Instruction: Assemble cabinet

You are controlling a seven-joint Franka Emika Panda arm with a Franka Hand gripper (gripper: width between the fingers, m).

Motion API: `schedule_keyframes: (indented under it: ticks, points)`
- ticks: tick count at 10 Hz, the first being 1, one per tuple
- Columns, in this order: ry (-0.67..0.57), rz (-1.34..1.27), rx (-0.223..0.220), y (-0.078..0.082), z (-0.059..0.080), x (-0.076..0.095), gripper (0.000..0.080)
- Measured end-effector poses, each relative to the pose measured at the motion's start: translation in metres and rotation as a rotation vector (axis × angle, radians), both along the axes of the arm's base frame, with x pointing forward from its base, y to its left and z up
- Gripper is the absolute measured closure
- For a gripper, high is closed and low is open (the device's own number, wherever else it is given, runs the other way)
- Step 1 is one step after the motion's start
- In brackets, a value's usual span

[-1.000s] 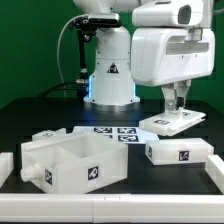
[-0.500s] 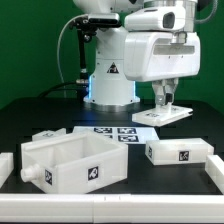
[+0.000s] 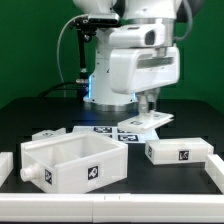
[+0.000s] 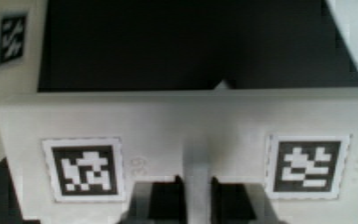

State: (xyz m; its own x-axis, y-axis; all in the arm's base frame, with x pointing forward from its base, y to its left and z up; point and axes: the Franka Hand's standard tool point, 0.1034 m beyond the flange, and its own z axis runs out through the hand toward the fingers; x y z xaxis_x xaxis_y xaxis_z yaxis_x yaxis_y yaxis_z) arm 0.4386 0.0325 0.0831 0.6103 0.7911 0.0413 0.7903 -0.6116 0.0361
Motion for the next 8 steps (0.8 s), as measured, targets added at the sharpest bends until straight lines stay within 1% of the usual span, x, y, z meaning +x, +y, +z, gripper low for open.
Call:
schedule_keyframes:
  ticks: [1,4,5,6,7,8]
  points:
    - [-0.014,-0.011,0.003,-0.001,-0.001,-0.004,0.0741]
    - [-0.008,-0.009,0.002,-0.001,-0.003,-0.004,0.0741]
    - [-0.005,0.001,0.003,-0.007,-0.008,-0.007,0.0741]
    - [0.0,0.001,0.005,-0.015,-0.019,-0.019,0.0741]
    - [0.001,-0.008,0.007,-0.018,-0.03,-0.028,0.0741]
    - [0.003,-0.013,0.01,-0.019,-0.041,-0.032,0.0741]
